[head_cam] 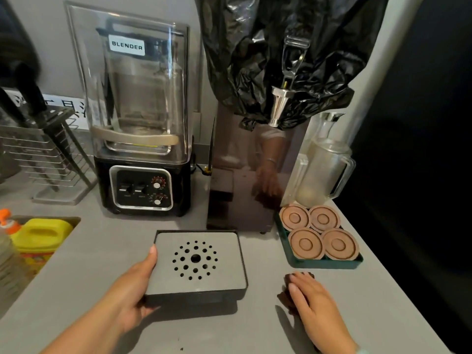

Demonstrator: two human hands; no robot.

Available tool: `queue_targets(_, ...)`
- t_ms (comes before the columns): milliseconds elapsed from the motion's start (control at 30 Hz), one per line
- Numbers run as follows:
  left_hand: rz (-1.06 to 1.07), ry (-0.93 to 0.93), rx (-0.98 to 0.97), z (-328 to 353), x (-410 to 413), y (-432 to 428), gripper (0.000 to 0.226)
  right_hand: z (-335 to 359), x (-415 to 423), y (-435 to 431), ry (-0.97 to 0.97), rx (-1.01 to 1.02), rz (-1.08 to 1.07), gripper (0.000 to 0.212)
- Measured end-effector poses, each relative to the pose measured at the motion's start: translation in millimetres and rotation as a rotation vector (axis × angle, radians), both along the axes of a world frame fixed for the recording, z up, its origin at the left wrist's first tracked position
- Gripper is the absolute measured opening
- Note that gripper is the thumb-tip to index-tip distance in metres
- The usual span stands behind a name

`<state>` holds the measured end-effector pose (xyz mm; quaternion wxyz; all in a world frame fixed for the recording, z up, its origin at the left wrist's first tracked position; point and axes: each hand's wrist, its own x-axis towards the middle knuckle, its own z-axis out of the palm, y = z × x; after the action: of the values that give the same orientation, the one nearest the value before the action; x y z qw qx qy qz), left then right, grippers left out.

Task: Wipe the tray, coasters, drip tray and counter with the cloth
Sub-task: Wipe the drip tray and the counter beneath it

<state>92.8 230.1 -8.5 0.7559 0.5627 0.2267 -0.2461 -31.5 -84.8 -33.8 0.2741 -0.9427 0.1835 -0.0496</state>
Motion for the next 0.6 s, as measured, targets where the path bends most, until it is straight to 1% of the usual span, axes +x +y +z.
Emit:
queue_targets(33,-0.026,0.0,0.004,0,-1,-11,0.043,8,8,11,-0.057,0.187,-0.041,0.043)
queue_targets(100,-0.076,-0.001,0.004,1,-5,-31,0.039,18,26,34,-0.045,0.678,-0.125,0.037)
queue_targets(133,-0.092,0.0,0.003,1,-6,-40,0.037,19,34,41,-0.02,0.86,-0.162,0.033)
queue_targets(167,-0.097,-0.001,0.006,1,-7,-48,0.036,18,39,45,0.001,0.952,-0.204,0.033)
queue_targets(233,-0.093,-0.006,0.03,-2,-7,-61,0.038,12,46,45,0.0,1.017,-0.294,0.033)
queue_targets(300,-0.08,-0.046,0.096,-4,-7,-73,0.04,9,49,41,-0.01,1.041,-0.352,0.037)
queue_targets(400,-0.09,-0.176,0.289,-8,-5,-92,0.032,9,54,33,-0.015,1.055,-0.384,0.043)
queue_targets(467,-0.124,-0.293,0.378,-10,-2,-101,0.031,10,59,28,-0.055,1.037,-0.376,0.043)
queue_targets(533,-0.146,-0.357,0.438,-13,3,-106,0.036,11,65,24,-0.073,1.015,-0.375,0.034)
queue_targets(600,-0.154,-0.36,0.447,-15,9,-108,0.039,10,72,21,-0.075,1.008,-0.39,0.018)
